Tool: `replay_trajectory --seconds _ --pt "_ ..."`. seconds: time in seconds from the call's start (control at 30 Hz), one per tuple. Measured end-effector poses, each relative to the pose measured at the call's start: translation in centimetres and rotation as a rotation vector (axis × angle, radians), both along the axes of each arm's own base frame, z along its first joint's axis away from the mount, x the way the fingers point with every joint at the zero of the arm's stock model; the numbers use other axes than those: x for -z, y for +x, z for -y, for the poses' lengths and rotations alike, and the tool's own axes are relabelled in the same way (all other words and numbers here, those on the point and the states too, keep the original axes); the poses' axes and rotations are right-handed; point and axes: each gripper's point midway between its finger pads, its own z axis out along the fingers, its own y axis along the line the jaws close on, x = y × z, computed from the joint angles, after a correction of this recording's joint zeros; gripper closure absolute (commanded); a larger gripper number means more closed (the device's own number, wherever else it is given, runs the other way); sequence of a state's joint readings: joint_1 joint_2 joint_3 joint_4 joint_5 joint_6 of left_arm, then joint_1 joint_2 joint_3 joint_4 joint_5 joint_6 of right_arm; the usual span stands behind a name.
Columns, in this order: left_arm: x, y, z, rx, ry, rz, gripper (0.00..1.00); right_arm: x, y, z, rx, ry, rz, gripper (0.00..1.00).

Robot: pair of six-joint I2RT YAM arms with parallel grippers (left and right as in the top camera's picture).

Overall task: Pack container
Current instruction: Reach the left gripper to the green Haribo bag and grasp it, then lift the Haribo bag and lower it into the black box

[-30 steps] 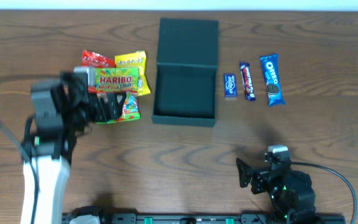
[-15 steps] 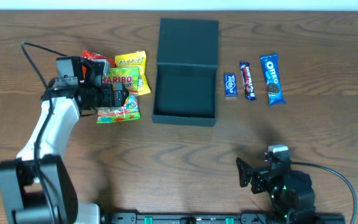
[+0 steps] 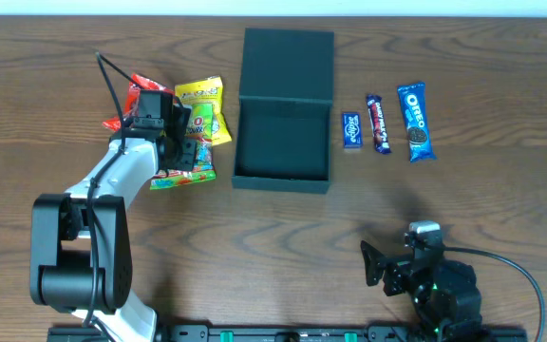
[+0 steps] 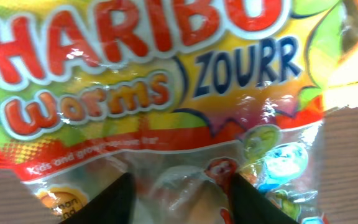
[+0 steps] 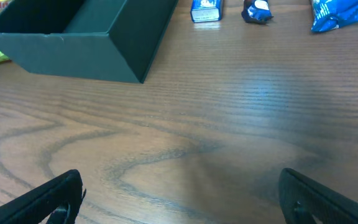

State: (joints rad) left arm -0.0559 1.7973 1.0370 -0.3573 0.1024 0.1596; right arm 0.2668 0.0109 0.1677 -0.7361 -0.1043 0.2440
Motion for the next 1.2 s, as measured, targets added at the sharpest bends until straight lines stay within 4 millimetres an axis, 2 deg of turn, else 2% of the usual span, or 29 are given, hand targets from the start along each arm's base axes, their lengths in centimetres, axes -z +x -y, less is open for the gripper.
replay_trajectory --seconds 0.03,0.07,0.27,0.43,0.53,0.57,0.77,0.83,0.93,1.13,1.17,1.2 --pt "0.0 0.0 -0.1 -0.011 0.001 0.0 0.8 0.0 0.0 0.0 0.0 0.0 0.0 0.01" --pt "0.0 0.0 -0.2 -0.018 0.004 0.0 0.93 0.0 0.0 0.0 0.0 0.0 0.0 0.01" --pt "0.0 0.0 -0.4 -0.055 0.001 -0.003 0.94 0.0 0.0 0.0 0.0 0.0 0.0 0.01" --pt "0.2 -0.8 -0.4 -0.093 -0.01 -0.042 0.92 0.0 0.0 0.0 0.0 0.0 0.0 0.01" --pt "0.1 -1.4 -0.4 -0.135 -0.023 -0.067 0.07 0.0 0.0 0.0 0.0 0.0 0.0 0.01" --pt "-0.1 -1.5 -0.4 -0.151 -0.028 -0.069 0.05 0.0 0.0 0.0 0.0 0.0 0.0 0.01" --pt "-3.5 -0.8 -0.4 -0.205 -0.063 0.022 0.05 0.0 0.0 0.0 0.0 0.0 0.0 0.01" --pt "-3.9 -0.7 -0.4 -0.209 -0.066 0.034 0.05 0.0 0.0 0.0 0.0 0.0 0.0 0.01" --pt "-3.1 -0.8 -0.4 -0.215 -0.065 0.012 0.05 0.0 0.0 0.0 0.0 0.0 0.0 0.01" --pt "0.5 -1.0 -0.4 -0.262 -0.069 -0.066 0.05 0.0 0.0 0.0 0.0 0.0 0.0 0.02" --pt "1.0 -1.0 -0.4 -0.272 -0.074 -0.076 0.01 0.0 0.0 0.0 0.0 0.0 0.0 0.01" --pt "1.4 -0.9 -0.3 -0.286 -0.078 -0.081 0.14 0.0 0.0 0.0 0.0 0.0 0.0 0.01"
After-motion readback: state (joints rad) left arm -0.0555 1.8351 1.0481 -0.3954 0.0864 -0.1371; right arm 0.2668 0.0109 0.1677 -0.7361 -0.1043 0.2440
